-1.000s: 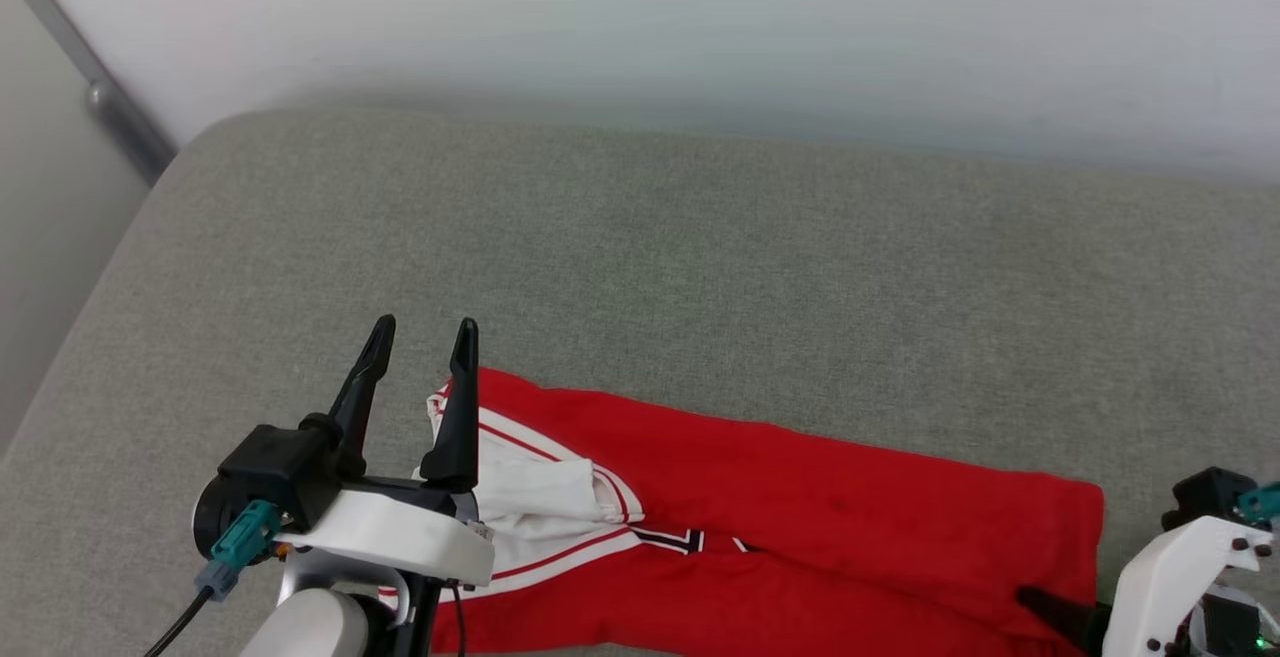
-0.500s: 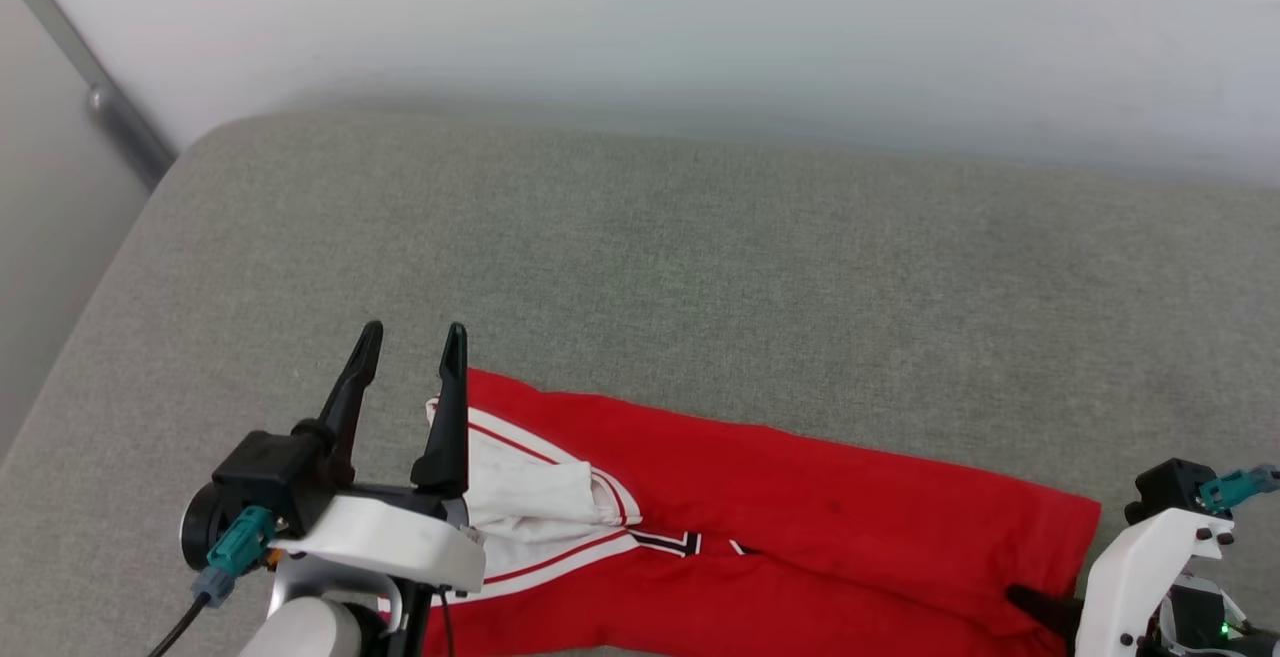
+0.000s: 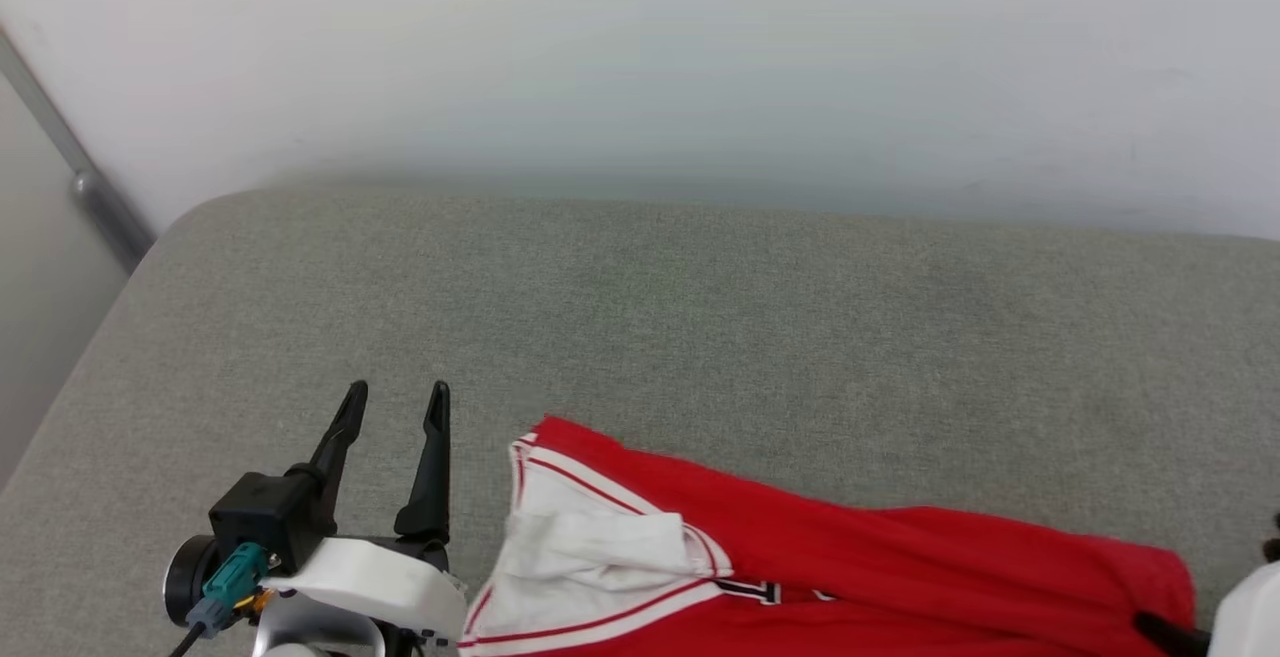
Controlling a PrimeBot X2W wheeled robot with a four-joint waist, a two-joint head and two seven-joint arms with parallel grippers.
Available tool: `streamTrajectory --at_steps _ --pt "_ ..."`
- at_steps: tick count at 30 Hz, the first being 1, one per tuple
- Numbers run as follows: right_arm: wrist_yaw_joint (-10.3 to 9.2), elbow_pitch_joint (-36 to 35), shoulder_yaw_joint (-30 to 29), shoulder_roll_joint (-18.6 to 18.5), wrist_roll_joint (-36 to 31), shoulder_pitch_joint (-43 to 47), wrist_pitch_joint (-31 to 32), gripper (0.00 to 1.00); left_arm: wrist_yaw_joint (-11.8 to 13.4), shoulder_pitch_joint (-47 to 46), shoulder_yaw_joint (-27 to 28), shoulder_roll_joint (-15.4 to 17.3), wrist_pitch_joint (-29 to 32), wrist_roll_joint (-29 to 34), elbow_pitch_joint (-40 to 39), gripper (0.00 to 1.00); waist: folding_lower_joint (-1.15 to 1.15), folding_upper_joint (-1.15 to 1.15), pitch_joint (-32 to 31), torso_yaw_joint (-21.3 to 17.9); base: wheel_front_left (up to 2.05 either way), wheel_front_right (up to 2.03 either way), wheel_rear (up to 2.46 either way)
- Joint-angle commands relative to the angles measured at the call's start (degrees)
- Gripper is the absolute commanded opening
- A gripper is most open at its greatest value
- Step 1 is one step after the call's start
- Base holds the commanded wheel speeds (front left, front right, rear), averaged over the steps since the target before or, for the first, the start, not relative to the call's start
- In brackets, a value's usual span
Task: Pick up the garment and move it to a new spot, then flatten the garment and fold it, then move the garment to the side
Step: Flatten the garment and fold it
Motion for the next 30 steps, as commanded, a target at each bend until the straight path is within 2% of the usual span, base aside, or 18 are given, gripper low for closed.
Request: streamTrajectory --at_steps 1,6,8,12,15,18,21,23,26,30 --pt "-0.04 0.36 -0.97 -0.68 -0.42 0.77 -0.39 0.0 0.15 0.77 -0.05 0.3 0.1 -0.01 -0.22 1.0 0.0 0.0 -0.13 -0.2 0.0 0.0 0.0" --pt "-0.03 1.36 -9.12 -1.81 -1.07 0.72 -0.88 0.0 0.63 1.26 -0.3 0.22 0.37 0.08 -0.83 1.0 0.0 0.0 -0.17 -0.82 0.0 0.0 0.0" --pt "-0.03 1.33 -11.76 -0.87 -0.78 -0.01 -0.34 0.0 0.82 1.41 -0.21 0.22 0.3 -0.09 -0.89 1.0 0.0 0.0 -0.12 -1.11 0.0 0.0 0.0" --pt "-0.02 1.74 -15.82 4.04 2.64 -2.18 4.35 0.0 0.98 1.69 -0.26 0.02 0.04 -0.4 -0.74 1.0 0.0 0.0 -0.28 -1.65 0.0 0.0 0.0" --pt "-0.02 1.6 -17.7 9.55 6.9 -3.94 9.86 0.0 1.0 1.47 -0.42 -0.02 0.22 -0.57 -0.77 1.0 0.0 0.0 -0.43 -1.68 0.0 0.0 0.0" --pt "-0.02 1.21 -18.66 12.58 10.43 -5.13 15.07 0.0 1.04 1.13 -0.52 0.06 0.57 -0.53 -0.88 1.0 0.0 0.0 -0.51 -1.49 0.0 0.0 0.0" --pt "-0.02 1.87 -18.21 13.93 15.2 -6.39 18.79 0.0 0.69 0.76 -0.56 0.37 0.64 -0.66 -0.53 1.0 0.0 0.0 -0.55 -1.03 0.0 0.0 0.0" --pt "-0.02 3.99 -16.04 14.19 20.66 -6.81 19.26 0.0 0.52 0.44 -0.78 0.31 0.8 -0.71 -0.41 1.0 0.0 0.0 -0.58 -0.53 0.0 0.0 0.0" --pt "-0.02 6.68 -10.77 14.02 27.57 -7.58 16.42 0.0 0.81 0.13 -1.08 0.18 1.11 -0.47 -0.62 1.0 0.0 0.0 -0.51 0.22 0.0 0.0 0.0" --pt "-0.02 9.03 -1.48 14.1 32.89 -8.37 10.57 0.0 0.19 -0.51 -1.45 0.17 1.22 -0.61 -0.17 1.0 0.0 0.0 -0.28 1.38 0.0 0.0 0.0"
